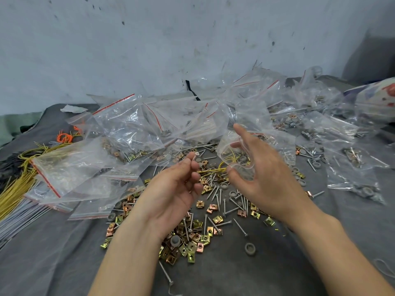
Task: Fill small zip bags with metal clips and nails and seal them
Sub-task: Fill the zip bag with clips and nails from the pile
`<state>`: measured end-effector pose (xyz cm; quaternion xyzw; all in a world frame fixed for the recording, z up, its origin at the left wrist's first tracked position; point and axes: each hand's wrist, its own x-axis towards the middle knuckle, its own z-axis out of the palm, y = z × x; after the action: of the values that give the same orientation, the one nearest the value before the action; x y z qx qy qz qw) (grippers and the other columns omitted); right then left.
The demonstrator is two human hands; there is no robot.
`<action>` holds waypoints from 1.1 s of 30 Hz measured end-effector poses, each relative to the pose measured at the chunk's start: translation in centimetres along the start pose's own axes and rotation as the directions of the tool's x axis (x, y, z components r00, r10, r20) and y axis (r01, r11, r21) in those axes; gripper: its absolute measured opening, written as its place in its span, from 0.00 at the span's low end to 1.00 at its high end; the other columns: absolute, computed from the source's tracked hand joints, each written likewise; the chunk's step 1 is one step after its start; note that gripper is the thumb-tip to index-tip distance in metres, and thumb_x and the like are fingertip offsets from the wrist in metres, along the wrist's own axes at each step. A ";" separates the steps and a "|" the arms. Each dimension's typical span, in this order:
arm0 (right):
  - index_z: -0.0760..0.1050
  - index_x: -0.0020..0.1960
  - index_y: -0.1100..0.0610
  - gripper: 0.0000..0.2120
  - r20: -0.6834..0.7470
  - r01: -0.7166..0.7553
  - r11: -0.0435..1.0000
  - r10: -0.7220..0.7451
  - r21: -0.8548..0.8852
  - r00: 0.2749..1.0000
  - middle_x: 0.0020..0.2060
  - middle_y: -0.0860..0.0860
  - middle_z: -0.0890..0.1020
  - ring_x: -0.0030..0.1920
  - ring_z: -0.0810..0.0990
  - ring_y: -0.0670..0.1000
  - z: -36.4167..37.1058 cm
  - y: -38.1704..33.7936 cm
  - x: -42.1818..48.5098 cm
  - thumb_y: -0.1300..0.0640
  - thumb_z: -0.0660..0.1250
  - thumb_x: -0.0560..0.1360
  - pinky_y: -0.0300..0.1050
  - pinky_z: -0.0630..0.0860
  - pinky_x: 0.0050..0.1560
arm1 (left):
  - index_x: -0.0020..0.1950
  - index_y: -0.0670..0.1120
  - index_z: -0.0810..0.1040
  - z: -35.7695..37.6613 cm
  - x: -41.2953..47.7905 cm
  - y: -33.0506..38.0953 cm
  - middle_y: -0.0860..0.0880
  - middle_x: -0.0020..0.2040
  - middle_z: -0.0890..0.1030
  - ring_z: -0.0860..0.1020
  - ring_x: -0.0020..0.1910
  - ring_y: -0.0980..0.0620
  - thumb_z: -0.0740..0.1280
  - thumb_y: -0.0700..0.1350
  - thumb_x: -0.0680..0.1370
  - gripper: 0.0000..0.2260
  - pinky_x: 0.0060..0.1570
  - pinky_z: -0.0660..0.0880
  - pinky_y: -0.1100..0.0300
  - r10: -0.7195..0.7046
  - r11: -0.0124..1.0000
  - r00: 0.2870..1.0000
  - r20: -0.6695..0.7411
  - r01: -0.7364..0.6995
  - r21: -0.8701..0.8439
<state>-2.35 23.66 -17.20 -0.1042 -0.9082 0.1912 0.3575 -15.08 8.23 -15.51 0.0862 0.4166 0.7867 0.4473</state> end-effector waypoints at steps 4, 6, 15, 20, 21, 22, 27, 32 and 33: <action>0.56 0.80 0.53 0.36 -0.008 0.008 1.000 -0.008 0.007 1.000 0.62 0.47 0.77 0.63 0.74 0.45 0.0 0.1 0.0 0.49 0.67 0.77 0.53 0.68 0.70 | 0.49 0.43 0.76 -0.3 -0.3 0.2 0.49 0.39 0.77 0.75 0.33 0.54 0.62 0.37 0.76 0.05 0.33 0.75 0.60 -0.045 0.987 0.994 0.101 0.059 -0.147; 0.56 0.80 0.53 0.36 -0.003 0.008 1.000 -0.008 0.000 1.000 0.62 0.47 0.77 0.63 0.74 0.46 0.1 0.1 0.0 0.49 0.67 0.77 0.51 0.68 0.70 | 0.47 0.43 0.76 -0.4 -0.7 0.4 0.49 0.40 0.75 0.74 0.35 0.53 0.59 0.37 0.78 0.06 0.37 0.74 0.60 -0.067 0.973 0.982 0.177 0.104 -0.208; 0.56 0.80 0.53 0.36 0.004 0.005 1.000 -0.005 0.005 1.000 0.63 0.48 0.77 0.62 0.75 0.48 0.0 0.0 0.0 0.47 0.65 0.77 0.53 0.69 0.69 | 0.54 0.46 0.80 0.2 -0.5 0.2 0.51 0.41 0.78 0.76 0.35 0.55 0.64 0.40 0.79 0.07 0.38 0.74 0.61 0.056 0.998 0.993 0.104 -0.052 -0.041; 0.54 0.80 0.51 0.37 0.007 -0.008 1.000 0.007 0.022 1.000 0.67 0.47 0.75 0.67 0.72 0.44 0.0 0.1 -0.1 0.45 0.66 0.77 0.57 0.68 0.71 | 0.58 0.50 0.78 1.3 -0.4 -0.4 0.52 0.47 0.86 0.81 0.41 0.59 0.67 0.40 0.79 0.09 0.39 0.75 0.67 0.442 0.767 0.897 -0.006 -0.375 0.521; 0.54 0.80 0.50 0.37 0.008 -0.008 1.000 0.008 0.021 1.000 0.67 0.47 0.75 0.67 0.72 0.44 0.0 0.1 -0.1 0.45 0.66 0.77 0.58 0.68 0.71 | 0.57 0.50 0.79 1.6 -0.6 -0.4 0.52 0.48 0.86 0.82 0.43 0.60 0.68 0.40 0.79 0.09 0.40 0.75 0.69 0.510 0.677 0.860 0.038 -0.428 0.599; 0.53 0.81 0.50 0.37 0.010 -0.009 1.000 0.009 0.020 1.000 0.67 0.47 0.75 0.67 0.72 0.44 0.0 0.2 -0.1 0.44 0.66 0.77 0.58 0.68 0.71 | 0.56 0.49 0.79 1.9 -0.7 -0.4 0.53 0.48 0.86 0.82 0.44 0.61 0.68 0.40 0.79 0.08 0.42 0.75 0.70 0.557 0.594 0.824 0.098 -0.478 0.647; 0.54 0.81 0.50 0.38 0.012 -0.002 1.000 0.001 0.019 1.000 0.65 0.48 0.76 0.66 0.73 0.45 0.2 0.3 0.0 0.43 0.66 0.76 0.58 0.70 0.69 | 0.50 0.52 0.82 3.7 -0.8 -0.5 0.60 0.44 0.84 0.81 0.46 0.65 0.68 0.41 0.79 0.06 0.44 0.71 0.75 0.594 0.266 0.734 0.328 -0.564 0.782; 0.57 0.80 0.53 0.38 -0.015 0.017 0.999 -0.017 0.034 1.000 0.64 0.51 0.77 0.65 0.74 0.49 0.4 0.6 0.0 0.44 0.64 0.74 0.59 0.71 0.67 | 0.51 0.55 0.82 4.9 -0.1 -1.5 0.61 0.45 0.83 0.79 0.48 0.64 0.68 0.42 0.79 0.08 0.49 0.74 0.67 0.559 0.111 0.712 0.425 -0.572 0.812; 0.57 0.80 0.53 0.38 -0.016 0.015 0.999 -0.014 0.043 1.000 0.64 0.51 0.77 0.65 0.75 0.50 0.4 0.7 0.0 0.44 0.64 0.74 0.60 0.71 0.67 | 0.54 0.55 0.82 5.0 0.0 -1.7 0.61 0.47 0.83 0.79 0.50 0.64 0.67 0.42 0.80 0.09 0.53 0.75 0.63 0.544 0.106 0.719 0.432 -0.570 0.815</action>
<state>-2.62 24.17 -17.77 -0.0915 -0.9018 0.2073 0.3679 -11.47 11.53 -13.55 0.4768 0.7081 0.5209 -0.0050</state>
